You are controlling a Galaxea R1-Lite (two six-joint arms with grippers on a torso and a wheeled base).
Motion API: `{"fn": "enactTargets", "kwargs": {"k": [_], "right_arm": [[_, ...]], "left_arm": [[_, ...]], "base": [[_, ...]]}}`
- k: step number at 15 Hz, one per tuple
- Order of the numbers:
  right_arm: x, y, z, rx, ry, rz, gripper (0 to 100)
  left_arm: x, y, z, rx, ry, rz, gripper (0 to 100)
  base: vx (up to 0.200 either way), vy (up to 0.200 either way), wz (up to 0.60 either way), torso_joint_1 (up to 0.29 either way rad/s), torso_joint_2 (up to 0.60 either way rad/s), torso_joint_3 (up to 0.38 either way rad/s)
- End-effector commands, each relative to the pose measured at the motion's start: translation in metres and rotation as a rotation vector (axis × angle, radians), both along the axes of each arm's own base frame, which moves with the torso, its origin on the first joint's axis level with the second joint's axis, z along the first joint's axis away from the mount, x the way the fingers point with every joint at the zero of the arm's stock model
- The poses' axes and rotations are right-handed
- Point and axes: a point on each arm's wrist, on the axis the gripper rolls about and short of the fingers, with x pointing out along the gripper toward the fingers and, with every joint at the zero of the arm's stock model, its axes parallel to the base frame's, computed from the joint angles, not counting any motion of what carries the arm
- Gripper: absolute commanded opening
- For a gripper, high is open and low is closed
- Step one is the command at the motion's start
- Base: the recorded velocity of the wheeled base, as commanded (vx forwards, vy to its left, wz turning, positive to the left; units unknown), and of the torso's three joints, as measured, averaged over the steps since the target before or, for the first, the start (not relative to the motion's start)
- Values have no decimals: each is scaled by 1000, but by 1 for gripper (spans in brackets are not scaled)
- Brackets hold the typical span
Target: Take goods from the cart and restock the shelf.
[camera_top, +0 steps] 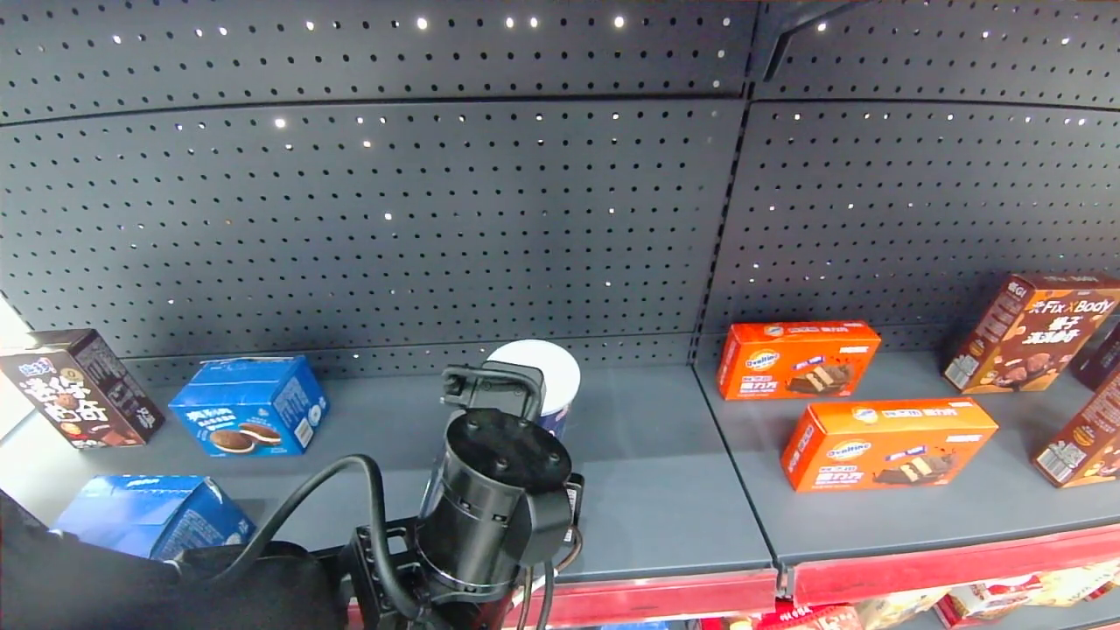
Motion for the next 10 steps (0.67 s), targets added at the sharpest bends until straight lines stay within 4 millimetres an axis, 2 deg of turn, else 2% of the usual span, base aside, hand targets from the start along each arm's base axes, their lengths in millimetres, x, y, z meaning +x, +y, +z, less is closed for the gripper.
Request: {"fn": "enactTargets", "kwargs": {"k": [1,6,10], "right_arm": [[0,0,0,0,2,0,0],[1,0,-1,1,3,0,0],[1,0,-2,2,9,1,0]], "left_arm": [[0,0,-1,-5,2,3,0],[-2,3,-4,-23,16,18,0],[-9,15,-8,-3,27,32,0]], "base": [[0,0,0,0,0,0],[0,0,0,0,0,0],[0,0,0,0,0,0]]}}
